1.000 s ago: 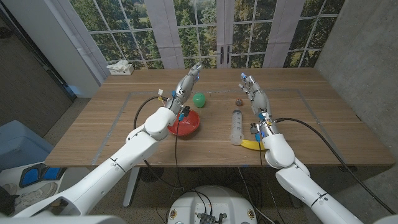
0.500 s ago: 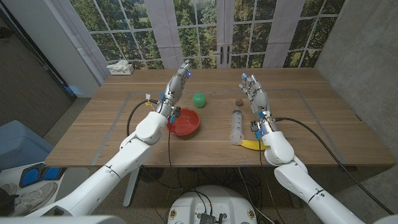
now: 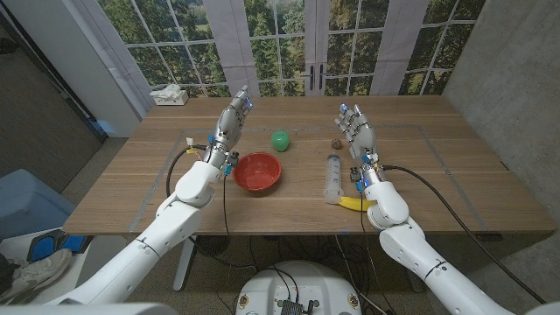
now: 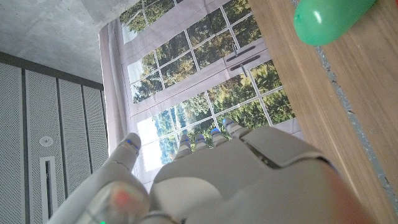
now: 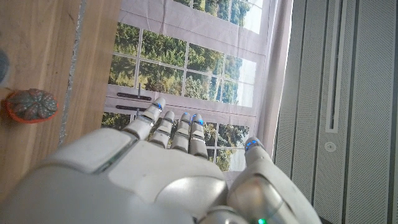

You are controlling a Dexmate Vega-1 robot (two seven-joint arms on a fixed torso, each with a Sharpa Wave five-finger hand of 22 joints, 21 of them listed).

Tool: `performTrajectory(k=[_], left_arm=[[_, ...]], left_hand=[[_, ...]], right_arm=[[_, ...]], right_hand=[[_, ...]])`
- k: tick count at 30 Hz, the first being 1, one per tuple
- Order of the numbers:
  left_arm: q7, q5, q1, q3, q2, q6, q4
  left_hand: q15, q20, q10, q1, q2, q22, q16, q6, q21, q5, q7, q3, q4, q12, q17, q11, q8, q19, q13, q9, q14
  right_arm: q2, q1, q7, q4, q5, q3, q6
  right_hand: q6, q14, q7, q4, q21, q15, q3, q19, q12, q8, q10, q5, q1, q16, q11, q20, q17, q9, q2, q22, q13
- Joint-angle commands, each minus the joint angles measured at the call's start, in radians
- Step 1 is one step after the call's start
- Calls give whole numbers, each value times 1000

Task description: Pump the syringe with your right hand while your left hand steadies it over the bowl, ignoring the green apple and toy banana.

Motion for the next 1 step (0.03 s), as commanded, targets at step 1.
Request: performTrajectory(k=[1], left_arm=[[-27,-66,1,-39,1,-4,52]], left_hand=[[-30,-6,-12,15,69,1,-3,5,2,8,3,11,-1,3,1,2,1,2,0,2,-50]], right_arm=[[50,24,16,53,95,33,58]], right_hand=[[6,17,7,-5,9,-24,-1,6,6,8,10,5,-9,-1,8,0,0,-1,1,0,1]])
